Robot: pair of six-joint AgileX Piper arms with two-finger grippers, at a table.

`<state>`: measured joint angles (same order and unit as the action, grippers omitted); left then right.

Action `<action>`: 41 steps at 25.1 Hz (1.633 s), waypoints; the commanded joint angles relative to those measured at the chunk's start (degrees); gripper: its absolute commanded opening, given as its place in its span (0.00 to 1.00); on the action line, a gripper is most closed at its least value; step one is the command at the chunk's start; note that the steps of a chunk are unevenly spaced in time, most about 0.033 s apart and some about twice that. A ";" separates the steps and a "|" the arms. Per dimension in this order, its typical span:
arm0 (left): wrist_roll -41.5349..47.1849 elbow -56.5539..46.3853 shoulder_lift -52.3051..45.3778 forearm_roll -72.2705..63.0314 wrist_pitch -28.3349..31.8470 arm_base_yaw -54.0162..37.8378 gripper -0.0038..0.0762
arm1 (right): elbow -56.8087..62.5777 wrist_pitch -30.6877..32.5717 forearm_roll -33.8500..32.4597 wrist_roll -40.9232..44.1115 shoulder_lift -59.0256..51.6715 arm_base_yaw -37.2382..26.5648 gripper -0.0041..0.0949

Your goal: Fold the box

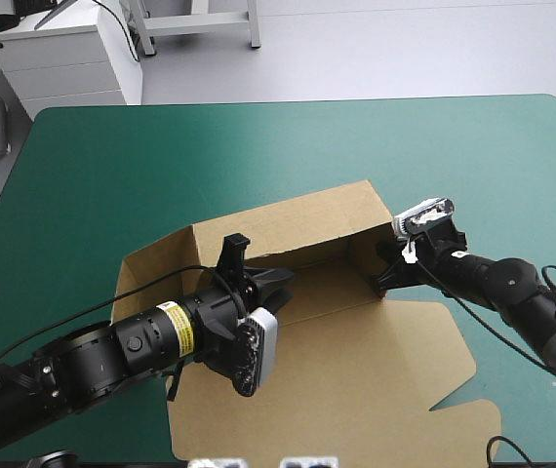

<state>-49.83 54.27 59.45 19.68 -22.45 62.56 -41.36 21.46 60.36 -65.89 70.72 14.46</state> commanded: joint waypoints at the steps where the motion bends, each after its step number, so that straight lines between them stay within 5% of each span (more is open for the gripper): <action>1: 0.93 6.27 0.63 0.26 0.45 0.43 0.06 | -1.41 -0.19 1.52 0.33 -0.87 0.26 0.02; 9: 11.21 27.25 9.52 0.54 -24.89 -7.83 0.06 | -1.41 -0.19 1.04 0.33 -0.87 0.26 0.02; 13: 23.48 39.82 13.80 -1.53 -35.11 -27.28 0.06 | -1.41 -0.19 1.04 0.33 -0.87 0.26 0.02; 17: 28.38 40.24 13.80 -15.09 -42.74 -48.58 0.06 | -1.41 -0.19 1.04 0.11 -0.87 0.26 0.02; 20: 29.49 39.27 13.69 -24.54 -44.77 -63.34 0.06 | -1.41 -0.66 0.68 0.10 -1.85 0.26 0.02; 24: 27.90 36.97 12.92 -26.20 -46.27 -68.21 0.05 | -1.41 -0.70 -3.05 2.21 -4.18 0.16 0.02; 30: 27.77 23.09 5.01 -26.33 -34.33 -68.34 0.04 | -4.00 1.83 -21.56 22.24 -8.36 0.16 0.02; 34: 27.77 18.61 2.41 -25.53 -32.47 -68.34 0.04 | -9.00 7.98 -34.80 35.04 -9.38 0.16 0.02; 41: 27.67 15.51 2.41 -25.53 -34.25 -68.34 0.04 | -19.67 22.60 -48.23 52.63 -8.84 0.16 0.02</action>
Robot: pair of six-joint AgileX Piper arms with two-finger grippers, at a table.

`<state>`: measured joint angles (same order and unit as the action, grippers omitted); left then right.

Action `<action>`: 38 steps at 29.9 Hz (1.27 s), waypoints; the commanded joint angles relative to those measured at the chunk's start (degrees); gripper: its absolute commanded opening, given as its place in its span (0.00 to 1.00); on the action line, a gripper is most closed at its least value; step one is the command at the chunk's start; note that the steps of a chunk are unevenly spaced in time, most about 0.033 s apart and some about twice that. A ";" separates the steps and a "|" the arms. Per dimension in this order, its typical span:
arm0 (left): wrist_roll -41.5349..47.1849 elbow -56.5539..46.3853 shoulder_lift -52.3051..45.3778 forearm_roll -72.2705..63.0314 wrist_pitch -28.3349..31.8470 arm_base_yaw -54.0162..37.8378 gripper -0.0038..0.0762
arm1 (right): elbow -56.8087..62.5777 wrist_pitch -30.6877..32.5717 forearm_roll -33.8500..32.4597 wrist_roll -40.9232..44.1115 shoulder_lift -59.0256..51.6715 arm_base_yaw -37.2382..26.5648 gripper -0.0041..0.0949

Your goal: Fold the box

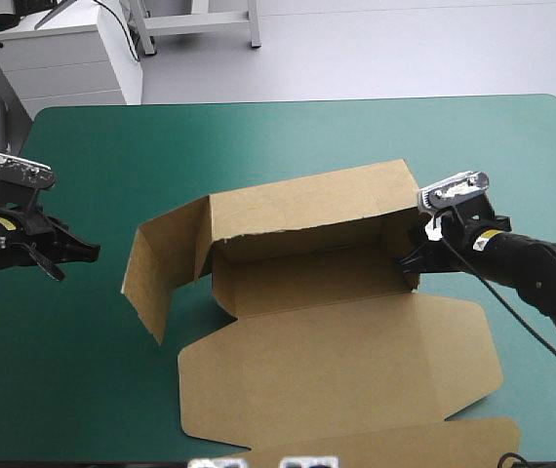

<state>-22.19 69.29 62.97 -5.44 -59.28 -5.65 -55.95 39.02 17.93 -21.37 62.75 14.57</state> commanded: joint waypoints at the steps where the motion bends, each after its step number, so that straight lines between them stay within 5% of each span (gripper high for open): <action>1: -0.12 0.16 -1.11 -0.64 2.87 -0.12 0.04 | -6.46 7.08 -8.66 10.97 -0.43 0.06 0.02; 7: -1.76 -0.08 -1.70 -0.62 3.23 -0.12 0.04 | -9.53 14.71 -12.72 14.34 3.91 0.06 0.02; 21: -1.76 -0.33 -2.26 -0.62 5.06 -0.12 0.04 | -20.55 12.29 -13.19 18.53 22.86 0.06 0.02; 30: -1.76 -0.33 -2.26 -0.65 4.82 -0.12 0.04 | -34.86 18.14 -13.10 18.53 35.64 0.06 0.03; 33: -1.76 -0.33 -2.26 -0.65 4.82 -0.12 0.04 | -37.37 18.15 -12.99 18.15 38.44 0.06 0.13; 38: -1.67 -0.33 -2.26 -1.52 4.70 -0.12 0.04 | -38.88 13.65 -13.09 17.39 39.55 0.06 0.53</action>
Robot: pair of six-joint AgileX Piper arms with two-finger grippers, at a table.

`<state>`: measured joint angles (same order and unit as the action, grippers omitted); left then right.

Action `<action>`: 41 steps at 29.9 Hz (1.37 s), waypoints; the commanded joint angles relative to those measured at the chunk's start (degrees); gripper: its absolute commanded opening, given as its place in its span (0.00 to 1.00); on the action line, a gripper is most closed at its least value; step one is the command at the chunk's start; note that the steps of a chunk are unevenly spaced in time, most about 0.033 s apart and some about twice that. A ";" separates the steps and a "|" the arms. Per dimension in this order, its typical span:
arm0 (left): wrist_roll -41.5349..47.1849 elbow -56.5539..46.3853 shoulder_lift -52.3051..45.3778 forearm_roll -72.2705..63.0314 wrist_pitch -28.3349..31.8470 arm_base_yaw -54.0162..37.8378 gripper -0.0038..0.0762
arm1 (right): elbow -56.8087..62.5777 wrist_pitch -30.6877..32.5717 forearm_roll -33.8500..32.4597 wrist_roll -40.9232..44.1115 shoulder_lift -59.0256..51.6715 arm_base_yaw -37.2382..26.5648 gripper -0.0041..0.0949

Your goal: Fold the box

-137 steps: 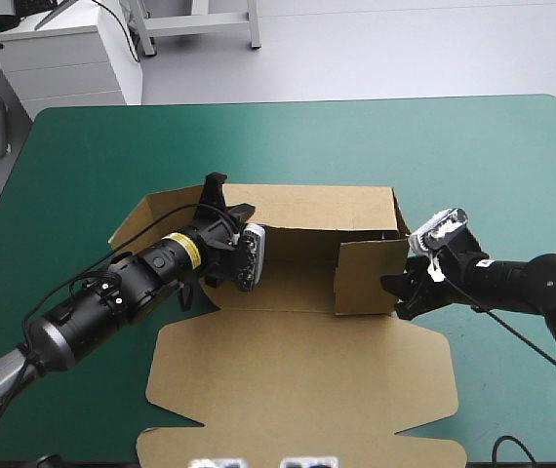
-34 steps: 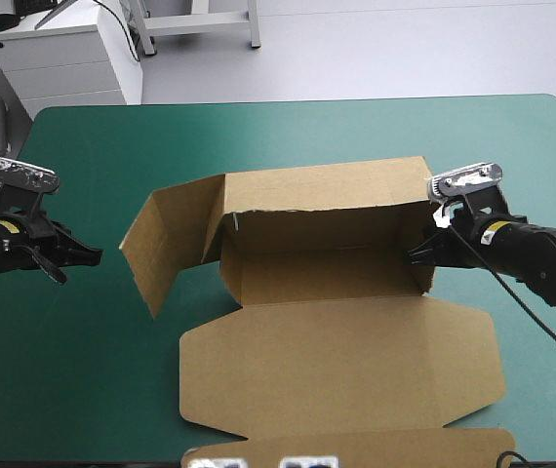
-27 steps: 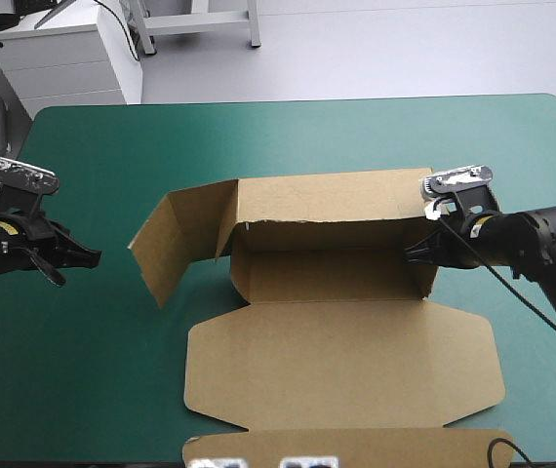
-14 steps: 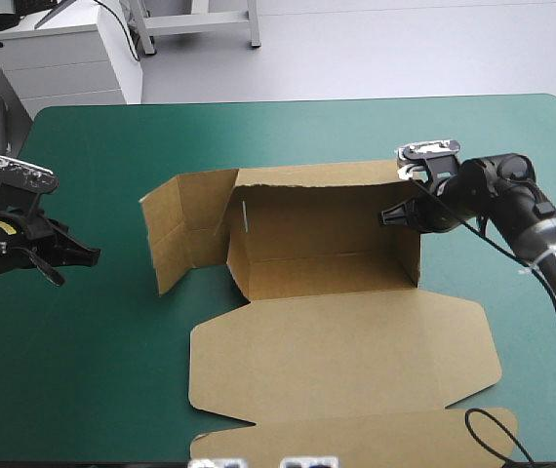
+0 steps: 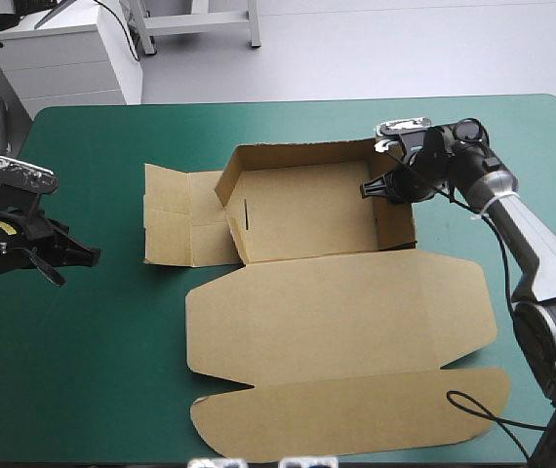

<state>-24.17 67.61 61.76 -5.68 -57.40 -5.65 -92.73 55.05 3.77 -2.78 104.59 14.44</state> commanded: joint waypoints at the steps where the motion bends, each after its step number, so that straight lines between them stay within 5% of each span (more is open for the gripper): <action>1: 0.31 1.36 -1.06 -1.48 2.81 -0.12 0.04 | -2.49 -2.79 1.07 -1.58 -2.28 0.19 0.58; 3: 0.31 1.36 -1.06 -2.02 2.73 -0.12 0.04 | -3.71 -2.69 1.07 -2.25 -2.28 0.19 0.66; 10: 0.31 1.36 -1.06 -2.70 2.73 -0.12 0.04 | -8.91 5.18 -0.54 -2.25 -2.28 0.19 0.65; 26: 0.67 1.36 -1.06 -3.12 1.89 -0.12 0.04 | -9.28 4.76 -2.63 0.11 6.19 0.19 0.65; 30: 0.67 1.36 -0.95 -3.12 1.89 -0.12 0.04 | -9.28 4.76 0.59 0.11 7.21 0.19 0.51; 36: 0.67 1.36 -0.95 -3.13 1.26 -0.12 0.04 | -9.28 7.66 1.47 0.11 7.09 0.19 0.04; 41: 0.67 1.36 -0.82 -3.01 0.78 -0.12 0.04 | -9.28 9.88 1.15 -0.16 6.29 0.19 0.02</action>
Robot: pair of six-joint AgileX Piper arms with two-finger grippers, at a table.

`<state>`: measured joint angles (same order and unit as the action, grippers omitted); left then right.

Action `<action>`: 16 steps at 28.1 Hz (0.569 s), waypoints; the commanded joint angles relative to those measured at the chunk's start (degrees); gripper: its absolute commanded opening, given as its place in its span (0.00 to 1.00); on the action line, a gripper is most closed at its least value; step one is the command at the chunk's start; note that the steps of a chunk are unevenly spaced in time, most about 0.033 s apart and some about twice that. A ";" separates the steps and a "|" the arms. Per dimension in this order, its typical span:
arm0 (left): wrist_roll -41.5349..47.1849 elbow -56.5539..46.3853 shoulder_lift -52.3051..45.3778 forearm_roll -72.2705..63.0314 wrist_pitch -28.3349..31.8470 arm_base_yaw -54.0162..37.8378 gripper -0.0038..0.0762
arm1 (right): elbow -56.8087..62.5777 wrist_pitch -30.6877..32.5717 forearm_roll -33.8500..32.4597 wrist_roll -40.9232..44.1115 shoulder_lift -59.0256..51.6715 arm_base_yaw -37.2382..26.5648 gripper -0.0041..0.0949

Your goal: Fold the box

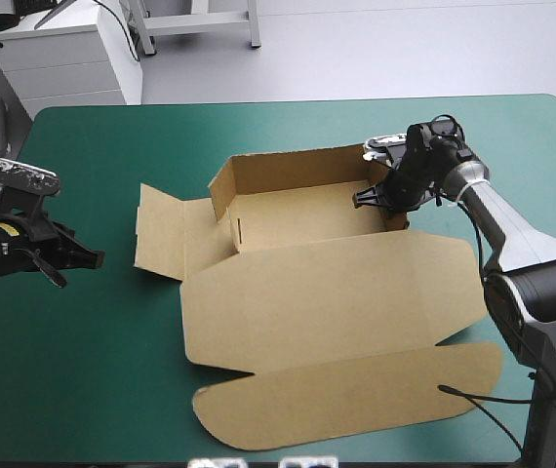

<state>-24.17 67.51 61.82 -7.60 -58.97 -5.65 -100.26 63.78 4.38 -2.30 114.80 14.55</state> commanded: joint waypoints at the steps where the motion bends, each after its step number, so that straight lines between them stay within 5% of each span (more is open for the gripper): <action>1: 0.67 1.45 -0.88 -1.09 2.36 -0.12 0.04 | -1.76 1.15 0.95 -0.63 -4.43 0.08 0.02; 16: 0.79 1.45 -0.88 -1.32 2.51 -0.12 0.04 | 8.77 -0.11 -0.46 -2.77 -27.31 0.08 0.02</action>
<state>-24.11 67.51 61.82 -7.60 -58.97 -5.65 -93.95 67.09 4.25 -4.73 95.29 14.55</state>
